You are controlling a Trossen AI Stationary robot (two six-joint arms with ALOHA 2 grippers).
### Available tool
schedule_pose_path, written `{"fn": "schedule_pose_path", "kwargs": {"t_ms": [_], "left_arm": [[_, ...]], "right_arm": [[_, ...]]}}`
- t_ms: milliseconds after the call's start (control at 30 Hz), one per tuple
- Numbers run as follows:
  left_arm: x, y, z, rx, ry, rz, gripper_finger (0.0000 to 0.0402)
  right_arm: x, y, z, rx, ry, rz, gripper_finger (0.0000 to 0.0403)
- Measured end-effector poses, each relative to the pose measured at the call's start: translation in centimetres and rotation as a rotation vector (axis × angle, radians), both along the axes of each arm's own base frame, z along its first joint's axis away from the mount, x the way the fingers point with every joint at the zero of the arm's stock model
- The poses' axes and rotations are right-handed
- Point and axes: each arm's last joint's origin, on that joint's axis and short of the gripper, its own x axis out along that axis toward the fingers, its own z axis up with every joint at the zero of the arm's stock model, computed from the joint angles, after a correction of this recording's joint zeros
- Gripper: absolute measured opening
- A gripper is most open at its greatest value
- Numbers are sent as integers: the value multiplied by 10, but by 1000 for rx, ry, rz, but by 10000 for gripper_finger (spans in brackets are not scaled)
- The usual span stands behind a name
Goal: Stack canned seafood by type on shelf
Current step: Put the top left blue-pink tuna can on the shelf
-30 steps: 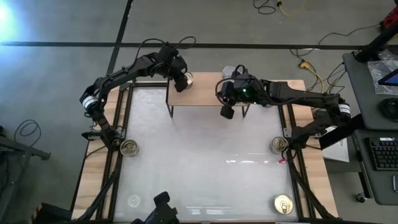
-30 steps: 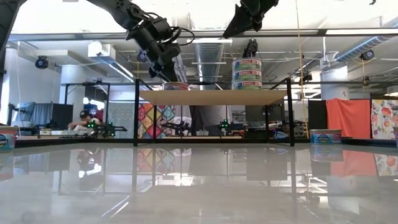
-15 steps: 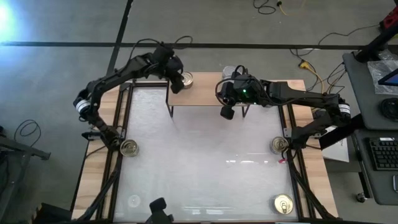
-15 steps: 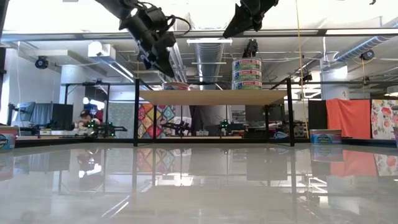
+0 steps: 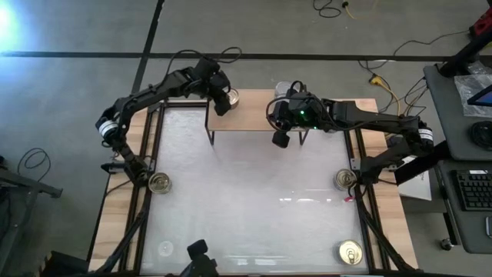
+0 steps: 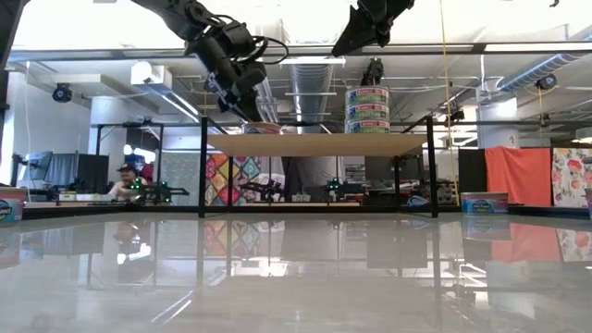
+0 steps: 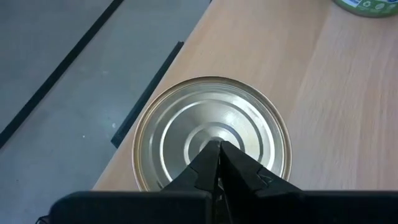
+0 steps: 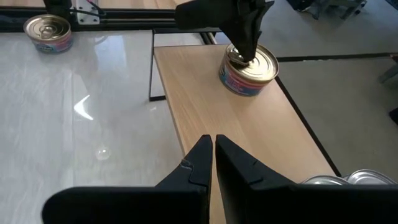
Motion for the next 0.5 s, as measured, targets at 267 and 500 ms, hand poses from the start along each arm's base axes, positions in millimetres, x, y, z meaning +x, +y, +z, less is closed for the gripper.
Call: {"fn": "schedule_pose_path", "kwargs": {"t_ms": [267,500], "left_arm": [[2,2,1,25,-18,3,1],[1,2,1,24,-14,2,1]], "right_arm": [[0,0,0,2,-1,-1,13],[1,2,0,-1,1,8,13]]}}
